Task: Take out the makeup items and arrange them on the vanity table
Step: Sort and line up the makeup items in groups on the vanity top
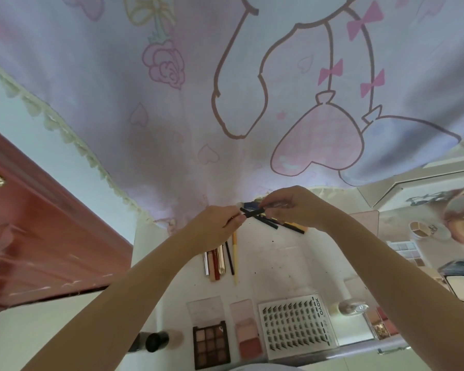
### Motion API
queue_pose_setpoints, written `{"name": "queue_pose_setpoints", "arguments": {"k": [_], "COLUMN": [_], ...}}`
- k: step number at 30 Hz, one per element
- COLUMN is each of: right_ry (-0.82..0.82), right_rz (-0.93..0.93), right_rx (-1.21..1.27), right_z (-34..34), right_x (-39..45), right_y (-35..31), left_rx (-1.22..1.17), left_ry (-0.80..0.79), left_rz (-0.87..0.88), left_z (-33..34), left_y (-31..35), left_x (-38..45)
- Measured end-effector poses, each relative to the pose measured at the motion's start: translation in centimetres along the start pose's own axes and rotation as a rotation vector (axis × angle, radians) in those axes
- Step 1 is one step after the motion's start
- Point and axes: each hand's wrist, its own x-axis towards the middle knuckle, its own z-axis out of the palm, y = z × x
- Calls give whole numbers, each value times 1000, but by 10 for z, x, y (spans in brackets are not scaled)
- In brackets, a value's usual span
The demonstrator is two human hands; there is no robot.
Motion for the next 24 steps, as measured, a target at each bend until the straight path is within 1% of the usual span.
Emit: {"name": "queue_pose_setpoints", "arguments": {"k": [3,5,7,9,11,13,14,16,19,22,24], "right_ry": [-43,-34,44,157,241,267,257,182,80,34,27], "right_rz": [25,39,48,107,214,355,415,458,494,558,553], "right_rx": [30,43,105,234,318,314,274,85,-213,-409,-545], "right_z": [3,5,8,8,9,14,17,26,39,53,62], "right_x": [7,12,16,19,21,22,23,23,30,43,51], "right_y": [1,3,9,20,36,56,65,82,101,116,123], "left_rx": [-78,-113,-186,-272,-311,-345,-382,-440,-376,-304,-256], "left_ry": [1,7,46,110,188,238,252,246,163,97,42], "left_rz": [-37,-60,-86,-142,-205,-288,-342,-436,-540,-603,-640], "left_z": [6,12,19,25,32,42,48,61,81,97,106], "left_y": [-10,-17,-24,-31,-38,-43,-45,-49,-54,-54,-56], "left_x": [1,1,1,4,7,11,13,18,26,36,43]}}
